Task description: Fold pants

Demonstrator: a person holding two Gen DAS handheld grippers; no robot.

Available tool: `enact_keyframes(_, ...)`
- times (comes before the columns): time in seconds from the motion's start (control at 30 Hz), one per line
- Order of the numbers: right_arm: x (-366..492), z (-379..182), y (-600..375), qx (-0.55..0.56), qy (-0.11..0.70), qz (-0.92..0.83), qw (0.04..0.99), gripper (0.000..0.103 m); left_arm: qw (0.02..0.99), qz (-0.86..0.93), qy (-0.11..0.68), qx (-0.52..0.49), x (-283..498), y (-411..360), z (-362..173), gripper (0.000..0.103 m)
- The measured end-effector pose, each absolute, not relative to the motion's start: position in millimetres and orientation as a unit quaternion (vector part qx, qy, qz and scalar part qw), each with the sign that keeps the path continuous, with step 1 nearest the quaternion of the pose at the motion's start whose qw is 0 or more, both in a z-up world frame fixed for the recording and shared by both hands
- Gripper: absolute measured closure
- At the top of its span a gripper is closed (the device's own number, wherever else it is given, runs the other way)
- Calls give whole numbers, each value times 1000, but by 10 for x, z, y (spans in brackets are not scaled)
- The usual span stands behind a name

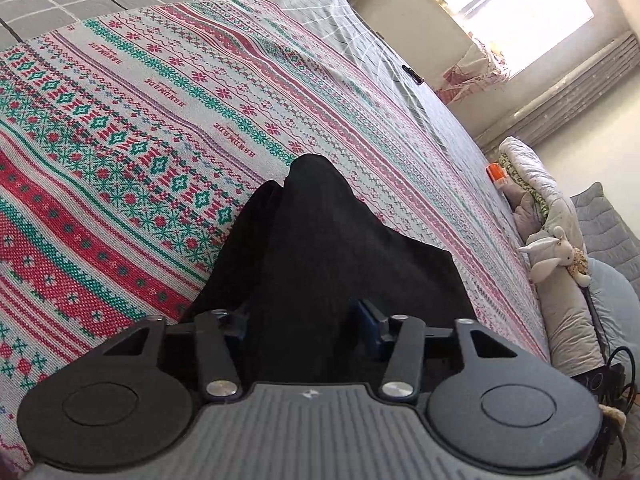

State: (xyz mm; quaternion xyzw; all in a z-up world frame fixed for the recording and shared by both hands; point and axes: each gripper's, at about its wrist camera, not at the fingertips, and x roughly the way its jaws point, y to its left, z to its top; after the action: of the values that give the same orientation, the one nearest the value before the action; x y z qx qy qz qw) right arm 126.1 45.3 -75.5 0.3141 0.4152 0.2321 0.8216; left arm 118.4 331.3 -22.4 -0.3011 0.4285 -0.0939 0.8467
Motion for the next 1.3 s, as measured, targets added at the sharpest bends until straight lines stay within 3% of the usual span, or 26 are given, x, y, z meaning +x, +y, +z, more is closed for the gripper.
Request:
enact_keyframes(0.03, 1266, -753, 483, 302, 422, 221, 826, 64, 840, -98, 432, -313, 1179, 3311, -236, 62)
enact_keyframes(0.07, 1262, -757, 500, 299, 426, 218, 825, 77, 831, -102, 433, -334, 1172, 3329, -267, 63)
enact_keyframes(0.1, 1241, -755, 496, 304, 424, 217, 825, 81, 831, -97, 431, -338, 1155, 3319, -265, 64)
enact_keyframes(0.4, 1029, -379, 71, 338, 373, 244, 829, 92, 844, -147, 394, -333, 1101, 2885, 161, 67)
enact_keyframes(0.9, 718, 366, -1730, 330, 286, 144, 888, 92, 810, -274, 400, -330, 1554, 1186, 228, 67)
enact_keyframes(1.2, 1034, 316, -2301, 320, 250, 97, 909, 92, 829, -284, 369, -309, 1938, 490, 135, 67)
enact_keyframes(1.27, 1145, 201, -2335, 294, 274, 83, 912, 88, 860, -235, 364, -269, 2032, 400, 74, 63)
enact_keyframes(1.3, 1211, 108, -2355, 279, 295, 56, 912, 80, 871, -203, 367, -256, 2077, 366, 17, 57)
